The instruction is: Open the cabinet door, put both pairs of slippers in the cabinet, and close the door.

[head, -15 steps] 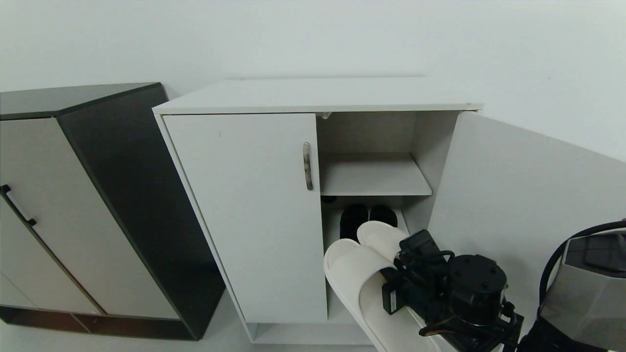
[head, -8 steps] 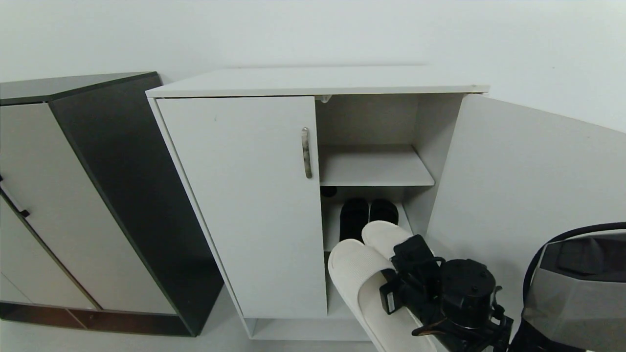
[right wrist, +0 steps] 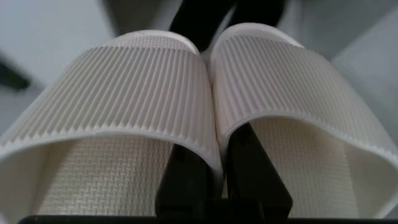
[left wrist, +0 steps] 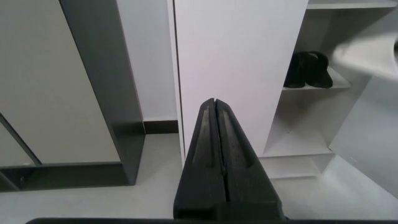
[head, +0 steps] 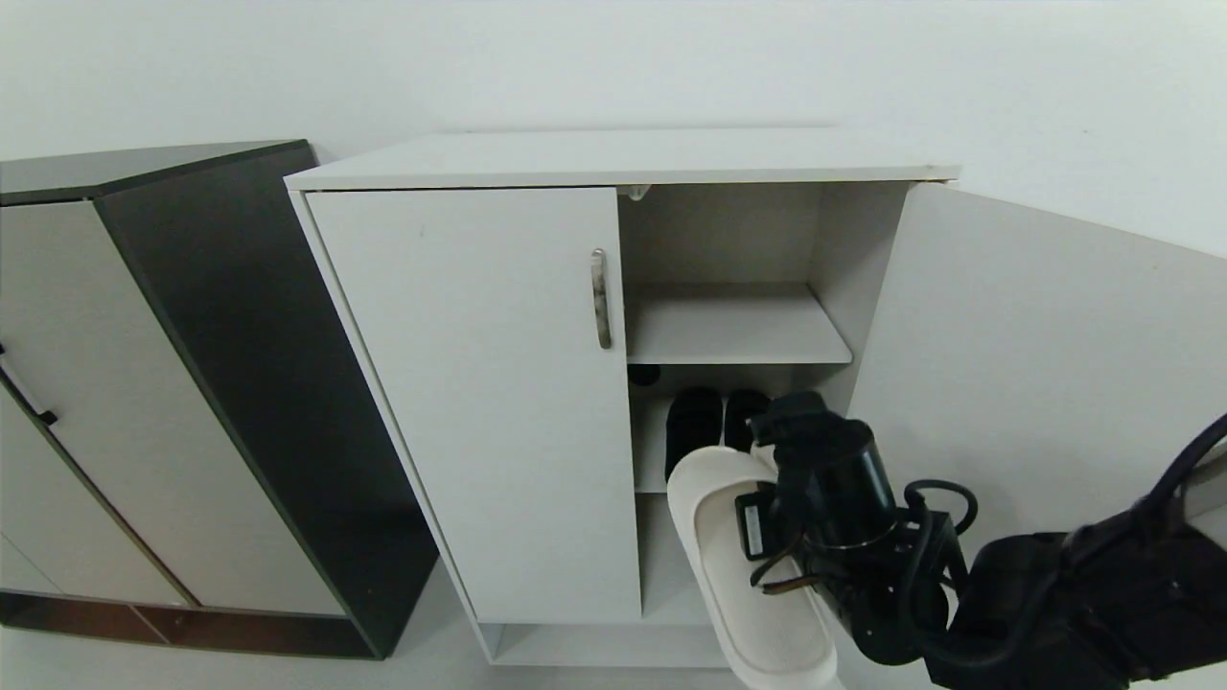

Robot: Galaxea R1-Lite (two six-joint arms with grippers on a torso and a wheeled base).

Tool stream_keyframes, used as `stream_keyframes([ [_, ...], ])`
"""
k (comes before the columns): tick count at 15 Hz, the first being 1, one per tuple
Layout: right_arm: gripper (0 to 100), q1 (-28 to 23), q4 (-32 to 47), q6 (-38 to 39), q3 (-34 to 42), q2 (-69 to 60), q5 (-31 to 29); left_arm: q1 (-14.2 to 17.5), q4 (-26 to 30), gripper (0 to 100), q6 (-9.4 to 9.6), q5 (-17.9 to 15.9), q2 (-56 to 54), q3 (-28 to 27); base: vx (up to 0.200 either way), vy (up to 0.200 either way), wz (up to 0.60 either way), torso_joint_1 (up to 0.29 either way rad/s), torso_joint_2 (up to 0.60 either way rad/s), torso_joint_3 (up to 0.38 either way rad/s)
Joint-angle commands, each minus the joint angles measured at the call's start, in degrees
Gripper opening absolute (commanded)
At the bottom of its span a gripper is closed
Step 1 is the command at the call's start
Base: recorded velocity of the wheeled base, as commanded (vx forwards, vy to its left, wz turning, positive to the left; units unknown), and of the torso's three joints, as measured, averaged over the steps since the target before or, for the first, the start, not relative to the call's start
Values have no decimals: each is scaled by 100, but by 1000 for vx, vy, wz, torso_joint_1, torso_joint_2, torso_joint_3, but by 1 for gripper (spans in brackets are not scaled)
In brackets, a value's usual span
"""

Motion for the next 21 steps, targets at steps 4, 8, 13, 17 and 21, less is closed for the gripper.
stream_keyframes([
  [4, 0, 206, 320, -201, -1038, -494, -586, 7, -1, 0, 4, -1, 7, 0, 0, 0, 0, 0, 0, 0],
  [8, 0, 206, 303, -412, -1099, -564, -691, -1, -1, 0, 4, -1, 7, 0, 0, 0, 0, 0, 0, 0],
  [13, 0, 197, 294, -377, -959, -494, -691, -1, -1, 0, 4, -1, 7, 0, 0, 0, 0, 0, 0, 0],
  [17, 0, 197, 294, -377, -941, -485, -691, -1, -1, 0, 13, -10, 7, 0, 50, 0, 0, 1, 1, -1],
  [21, 0, 188, 285, -351, -959, -467, -709, -1, 7, 0, 13, -19, 7, 0, 200, 0, 0, -1, 2, 6],
])
